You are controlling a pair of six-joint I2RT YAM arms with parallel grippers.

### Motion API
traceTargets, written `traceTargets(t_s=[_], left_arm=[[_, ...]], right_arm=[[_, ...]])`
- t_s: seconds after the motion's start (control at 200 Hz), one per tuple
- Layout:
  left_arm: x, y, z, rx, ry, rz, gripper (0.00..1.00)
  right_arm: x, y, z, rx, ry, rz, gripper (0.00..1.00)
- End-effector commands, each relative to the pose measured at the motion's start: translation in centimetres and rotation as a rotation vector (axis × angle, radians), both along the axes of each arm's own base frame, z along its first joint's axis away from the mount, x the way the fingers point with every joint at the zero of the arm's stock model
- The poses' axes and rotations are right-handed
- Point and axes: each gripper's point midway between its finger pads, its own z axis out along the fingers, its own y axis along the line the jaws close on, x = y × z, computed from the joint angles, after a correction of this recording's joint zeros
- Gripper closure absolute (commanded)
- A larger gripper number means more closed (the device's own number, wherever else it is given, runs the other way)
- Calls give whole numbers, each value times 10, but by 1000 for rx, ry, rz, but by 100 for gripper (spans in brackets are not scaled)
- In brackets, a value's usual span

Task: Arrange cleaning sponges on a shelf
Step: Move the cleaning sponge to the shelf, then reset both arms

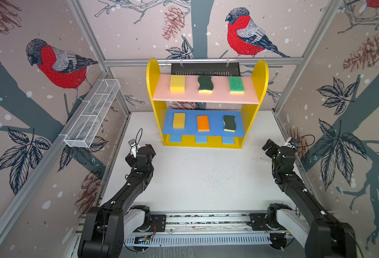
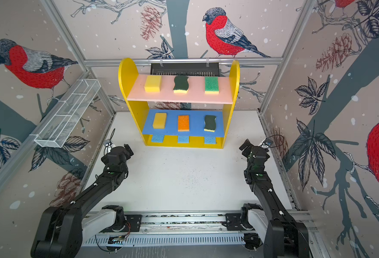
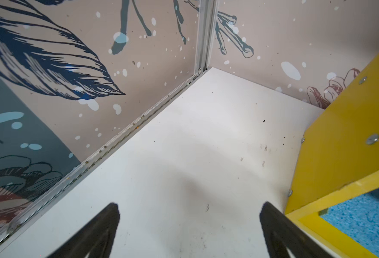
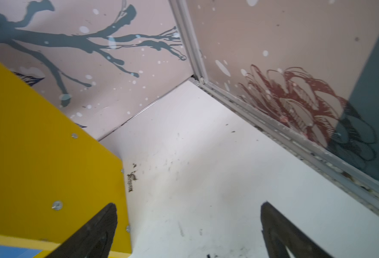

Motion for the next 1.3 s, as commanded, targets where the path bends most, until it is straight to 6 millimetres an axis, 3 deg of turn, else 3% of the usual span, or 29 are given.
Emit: traceTargets(t_s=[0.0, 0.105, 0.31, 0.79, 1.026, 1.156, 1.296], left_arm=[[18, 1, 21, 42, -107, -22, 2], [26, -4, 21, 91, -152, -69, 2], [34, -7, 20, 160, -208, -106, 2], [38, -15, 9, 161, -195, -155, 2], [35, -23, 0, 169, -222, -213, 2], [36, -25, -4, 171, -220, -227, 2], [35, -28, -7, 175, -226, -244, 2]], right_arm=[[6, -13, 9, -26, -73, 2, 0], [7, -25, -1, -28, -71, -30, 0], [17, -29, -9, -71, -102, -29, 0], [37, -17, -27, -127, -75, 31, 0], [42, 13, -31, -240, -75, 111, 0], [41, 42, -37, -337, -92, 199, 0], [39, 43, -37, -343, -104, 200, 0]])
